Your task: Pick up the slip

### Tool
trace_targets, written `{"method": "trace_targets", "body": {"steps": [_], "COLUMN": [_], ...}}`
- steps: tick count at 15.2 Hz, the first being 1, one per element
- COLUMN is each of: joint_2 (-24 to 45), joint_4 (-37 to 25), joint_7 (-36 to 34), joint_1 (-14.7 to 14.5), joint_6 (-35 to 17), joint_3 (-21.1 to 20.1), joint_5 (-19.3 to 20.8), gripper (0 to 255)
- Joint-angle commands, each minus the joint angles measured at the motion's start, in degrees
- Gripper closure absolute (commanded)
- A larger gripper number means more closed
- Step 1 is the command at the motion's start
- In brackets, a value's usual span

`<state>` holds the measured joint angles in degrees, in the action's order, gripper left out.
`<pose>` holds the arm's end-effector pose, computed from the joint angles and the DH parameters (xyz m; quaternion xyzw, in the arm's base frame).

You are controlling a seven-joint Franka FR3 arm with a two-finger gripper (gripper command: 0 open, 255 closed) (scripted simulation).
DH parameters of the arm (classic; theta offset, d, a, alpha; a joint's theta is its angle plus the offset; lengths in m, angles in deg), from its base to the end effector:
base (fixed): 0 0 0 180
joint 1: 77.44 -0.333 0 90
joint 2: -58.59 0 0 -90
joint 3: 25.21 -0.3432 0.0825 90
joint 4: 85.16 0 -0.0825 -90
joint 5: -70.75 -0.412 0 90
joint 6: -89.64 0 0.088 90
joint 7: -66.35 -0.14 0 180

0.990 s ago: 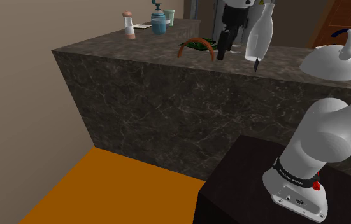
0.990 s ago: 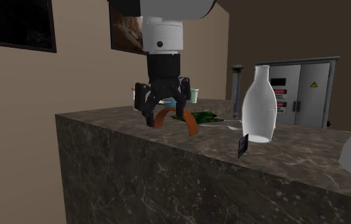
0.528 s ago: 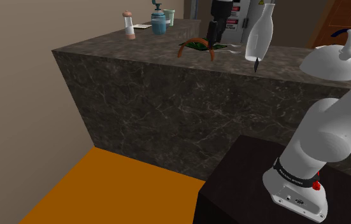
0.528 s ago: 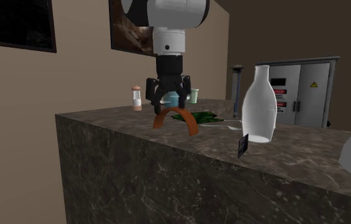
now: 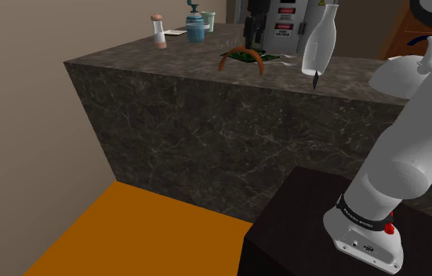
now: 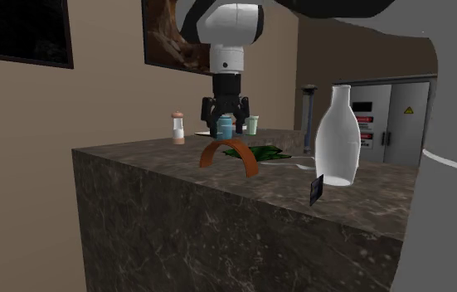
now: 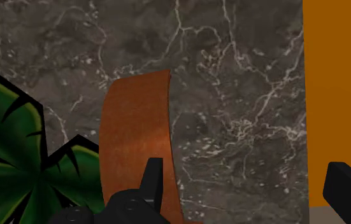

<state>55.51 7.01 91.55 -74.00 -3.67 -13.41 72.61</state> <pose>0.5509 -0.1579 0.6354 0.9955 0.0870 0.0303 0.0226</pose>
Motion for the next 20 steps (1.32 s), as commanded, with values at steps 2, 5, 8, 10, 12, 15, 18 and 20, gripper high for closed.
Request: {"method": "trace_targets", "body": {"steps": [2,5,8,10,12,15,18,20], "joint_2": [9.0,19.3,19.4,18.6,17.8,17.3,17.4,17.4], "joint_4": [-11.9,-26.4,-25.0,-22.2,-19.5,-17.5,-17.8,-17.8], "joint_7": [3.2,5.9,6.1,6.0,5.9,5.9,5.9,6.0], "joint_1": [1.5,4.1,4.3,4.0,3.8,3.7,3.7,3.7], "joint_6": [4.1,9.6,8.2,6.2,4.3,2.8,3.0,2.9], "joint_3": [1.6,2.7,2.6,2.6,2.5,2.5,2.5,2.5], "joint_5": [-2.6,-5.8,-5.8,-5.6,-5.4,-5.3,-5.3,-5.3], "gripper": [0,0,0,0,0,0,255,255]}}
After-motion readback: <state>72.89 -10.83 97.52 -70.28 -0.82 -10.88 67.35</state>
